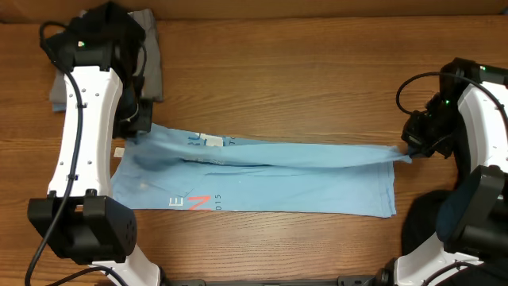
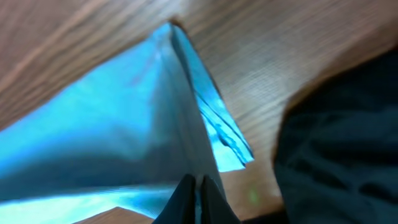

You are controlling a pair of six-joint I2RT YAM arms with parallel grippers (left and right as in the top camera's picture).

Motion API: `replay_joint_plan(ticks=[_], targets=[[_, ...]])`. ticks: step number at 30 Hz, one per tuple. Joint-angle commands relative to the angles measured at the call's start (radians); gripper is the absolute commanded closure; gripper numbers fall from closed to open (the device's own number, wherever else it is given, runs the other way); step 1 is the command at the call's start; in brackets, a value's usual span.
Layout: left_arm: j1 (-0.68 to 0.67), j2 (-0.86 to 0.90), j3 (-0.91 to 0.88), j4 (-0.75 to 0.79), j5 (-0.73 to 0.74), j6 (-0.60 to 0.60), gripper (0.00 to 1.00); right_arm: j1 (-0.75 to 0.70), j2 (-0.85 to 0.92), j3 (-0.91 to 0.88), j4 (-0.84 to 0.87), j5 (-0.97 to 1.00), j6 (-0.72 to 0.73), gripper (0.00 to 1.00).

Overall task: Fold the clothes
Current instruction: 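Fold the top edge down toward the bottom edge with both grippers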

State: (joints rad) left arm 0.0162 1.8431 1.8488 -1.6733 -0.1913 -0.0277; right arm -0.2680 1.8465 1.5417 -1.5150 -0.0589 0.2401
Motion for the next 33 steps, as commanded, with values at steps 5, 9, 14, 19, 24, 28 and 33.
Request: replay_joint_plan(ticks=[5,9,14,19,24,28,33], targets=[[0.031,-0.003,-0.043,-0.002,0.002,-0.015,0.96,-0.003,-0.025,-0.134,0.024,0.058,0.05,0.94],[0.03,-0.003,-0.043,-0.003,0.002,-0.021,0.96,-0.003,-0.025,-0.244,0.072,0.06,0.049,0.94],[0.03,-0.003,-0.046,-0.017,0.005,-0.029,0.96,-0.003,-0.025,-0.309,0.097,0.069,0.05,0.94],[0.031,-0.003,-0.047,-0.017,0.006,-0.029,0.96,-0.003,-0.025,-0.311,0.071,0.104,0.068,0.75],[0.029,-0.008,-0.047,-0.017,0.021,-0.029,0.96,-0.003,-0.025,-0.311,0.074,0.127,0.099,0.49],[0.029,-0.011,-0.047,-0.017,0.032,-0.024,0.96,-0.003,-0.025,-0.31,0.095,0.12,0.097,0.49],[0.029,-0.011,-0.049,-0.017,0.037,-0.024,0.95,-0.003,-0.025,-0.31,0.167,-0.091,-0.03,0.51]])
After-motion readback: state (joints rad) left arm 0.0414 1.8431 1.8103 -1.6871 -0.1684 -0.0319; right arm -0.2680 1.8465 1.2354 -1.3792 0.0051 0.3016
